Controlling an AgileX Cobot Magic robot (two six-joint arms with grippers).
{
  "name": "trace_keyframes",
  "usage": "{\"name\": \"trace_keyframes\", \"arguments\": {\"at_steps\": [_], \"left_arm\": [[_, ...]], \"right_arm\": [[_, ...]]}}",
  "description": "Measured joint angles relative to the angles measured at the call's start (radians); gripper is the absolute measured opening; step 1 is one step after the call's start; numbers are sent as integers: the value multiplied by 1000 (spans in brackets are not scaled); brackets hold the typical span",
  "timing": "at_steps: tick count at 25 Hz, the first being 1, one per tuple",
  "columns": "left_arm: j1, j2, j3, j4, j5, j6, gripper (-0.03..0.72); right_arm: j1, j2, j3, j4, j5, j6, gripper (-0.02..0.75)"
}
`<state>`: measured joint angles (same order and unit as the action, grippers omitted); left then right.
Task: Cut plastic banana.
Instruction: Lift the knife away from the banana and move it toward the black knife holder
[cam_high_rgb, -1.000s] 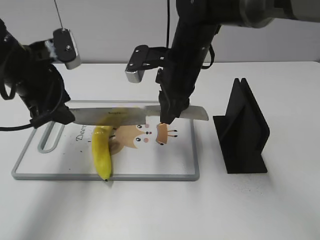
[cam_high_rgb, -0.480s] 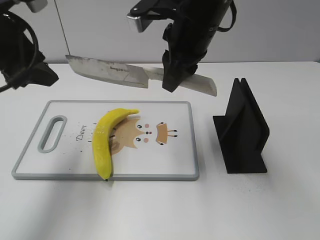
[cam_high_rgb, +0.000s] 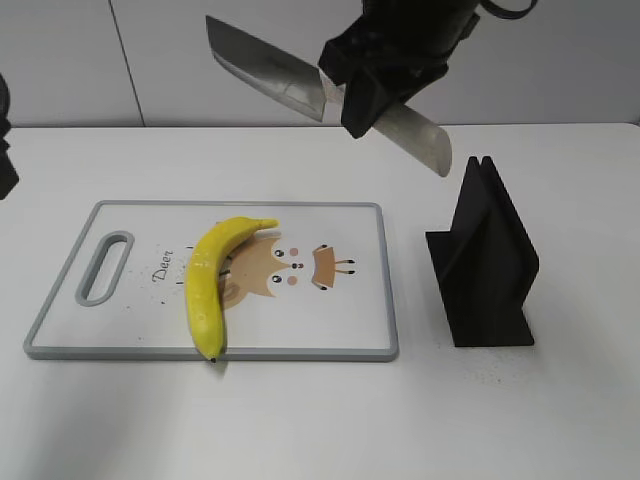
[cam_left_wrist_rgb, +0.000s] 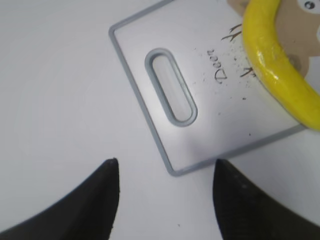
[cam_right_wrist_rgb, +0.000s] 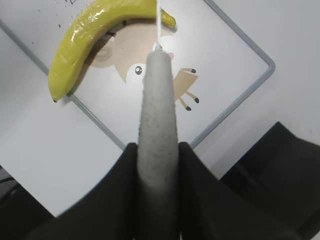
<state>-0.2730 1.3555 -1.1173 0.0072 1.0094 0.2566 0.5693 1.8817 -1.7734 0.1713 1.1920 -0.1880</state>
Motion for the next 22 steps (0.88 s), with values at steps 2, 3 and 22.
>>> {"name": "trace_keyframes", "arguments": {"at_steps": [2, 3, 22], "left_arm": [[0, -26, 13, 12, 37, -38, 567], [0, -40, 22, 12, 46, -49, 567], [227, -412, 229, 13, 24, -84, 566]], "right_arm": [[-12, -45, 42, 1, 0, 69, 182], [-24, -69, 68, 3, 1, 90, 182], [-240, -522, 682, -53, -173, 370, 181]]}}
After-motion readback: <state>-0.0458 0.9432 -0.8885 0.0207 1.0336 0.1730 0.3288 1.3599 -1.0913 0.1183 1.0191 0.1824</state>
